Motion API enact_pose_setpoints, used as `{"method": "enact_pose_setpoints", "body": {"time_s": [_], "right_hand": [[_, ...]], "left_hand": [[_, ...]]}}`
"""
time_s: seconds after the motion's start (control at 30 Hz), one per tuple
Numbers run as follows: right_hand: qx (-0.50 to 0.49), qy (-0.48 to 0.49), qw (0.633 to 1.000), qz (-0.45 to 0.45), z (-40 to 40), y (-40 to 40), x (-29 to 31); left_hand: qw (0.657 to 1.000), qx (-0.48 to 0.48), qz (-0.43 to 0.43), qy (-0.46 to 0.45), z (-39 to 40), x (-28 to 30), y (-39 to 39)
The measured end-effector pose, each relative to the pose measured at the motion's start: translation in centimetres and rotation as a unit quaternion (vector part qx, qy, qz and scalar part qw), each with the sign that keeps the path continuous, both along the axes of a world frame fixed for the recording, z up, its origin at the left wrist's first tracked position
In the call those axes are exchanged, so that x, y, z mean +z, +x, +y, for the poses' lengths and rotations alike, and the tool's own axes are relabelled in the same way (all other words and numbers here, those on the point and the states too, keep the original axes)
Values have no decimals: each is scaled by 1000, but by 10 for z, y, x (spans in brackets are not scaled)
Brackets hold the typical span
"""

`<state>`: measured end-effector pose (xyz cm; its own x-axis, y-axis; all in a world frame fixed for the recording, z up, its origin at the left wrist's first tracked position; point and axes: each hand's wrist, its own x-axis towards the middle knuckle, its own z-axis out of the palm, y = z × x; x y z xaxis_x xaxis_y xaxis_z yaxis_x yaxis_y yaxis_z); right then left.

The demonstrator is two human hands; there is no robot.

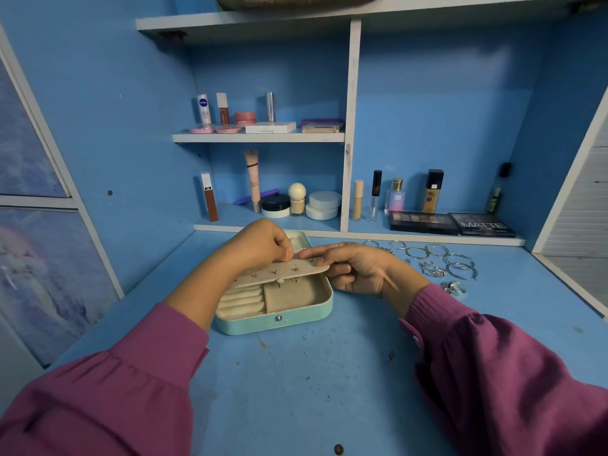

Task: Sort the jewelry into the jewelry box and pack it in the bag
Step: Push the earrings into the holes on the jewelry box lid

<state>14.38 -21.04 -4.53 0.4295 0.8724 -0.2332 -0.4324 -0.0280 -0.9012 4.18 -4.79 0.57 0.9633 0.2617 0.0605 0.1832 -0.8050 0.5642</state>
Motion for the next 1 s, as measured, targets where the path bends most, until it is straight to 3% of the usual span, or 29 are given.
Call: {"method": "enact_pose_setpoints", "body": {"time_s": [0.7,1.0], "right_hand": [[-16,-9,1000,0,0,-4,3],[-8,2,1000,-8,-2,-6,3]], "left_hand": [[999,-36,18,31,7,-1,5],[993,-64,18,95,7,6,5]]}}
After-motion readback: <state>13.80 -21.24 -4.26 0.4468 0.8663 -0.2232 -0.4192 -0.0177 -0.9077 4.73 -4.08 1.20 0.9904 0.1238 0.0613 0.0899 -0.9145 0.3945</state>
